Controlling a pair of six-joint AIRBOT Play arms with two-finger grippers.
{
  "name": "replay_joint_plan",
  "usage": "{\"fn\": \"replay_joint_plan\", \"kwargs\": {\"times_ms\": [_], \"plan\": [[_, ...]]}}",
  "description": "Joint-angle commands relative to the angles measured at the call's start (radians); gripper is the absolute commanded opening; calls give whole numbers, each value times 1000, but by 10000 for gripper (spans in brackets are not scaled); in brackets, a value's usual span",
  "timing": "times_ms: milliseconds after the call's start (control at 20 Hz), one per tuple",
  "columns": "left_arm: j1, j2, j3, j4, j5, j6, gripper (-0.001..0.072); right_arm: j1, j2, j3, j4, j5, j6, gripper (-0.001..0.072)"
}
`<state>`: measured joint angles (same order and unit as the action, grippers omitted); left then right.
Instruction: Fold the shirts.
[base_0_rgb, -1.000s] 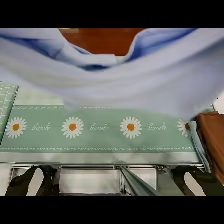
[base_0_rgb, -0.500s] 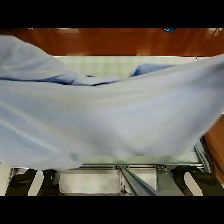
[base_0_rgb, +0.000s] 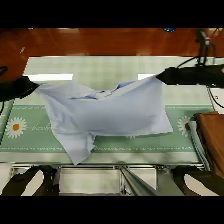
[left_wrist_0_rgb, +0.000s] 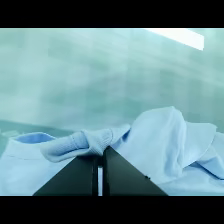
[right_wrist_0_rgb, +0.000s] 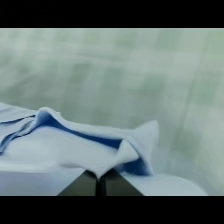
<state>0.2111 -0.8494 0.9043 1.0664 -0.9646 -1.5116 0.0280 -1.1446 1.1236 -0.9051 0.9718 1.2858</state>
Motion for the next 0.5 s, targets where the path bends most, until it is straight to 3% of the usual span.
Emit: {"fn": "replay_joint_plan", "kwargs": {"times_ms": [0,200,250,300,350,450], "plan": [[-5,-256,23,-51,205,7,19,8,-314,154,21,-104,4,19],[-8,-460,188,-134,147,6,20,-21,-544,418,65,-48,135,20],[-8,-481,218,-176,150,6,24,-22,-572,455,93,-42,150,72],[-8,-490,244,-208,138,6,167,-24,-587,483,109,-42,150,311],[0,-493,279,-229,97,3,512,-27,-586,511,100,-40,147,414],[70,-498,389,-205,-62,10,511,-70,-569,601,79,29,151,412]]}}
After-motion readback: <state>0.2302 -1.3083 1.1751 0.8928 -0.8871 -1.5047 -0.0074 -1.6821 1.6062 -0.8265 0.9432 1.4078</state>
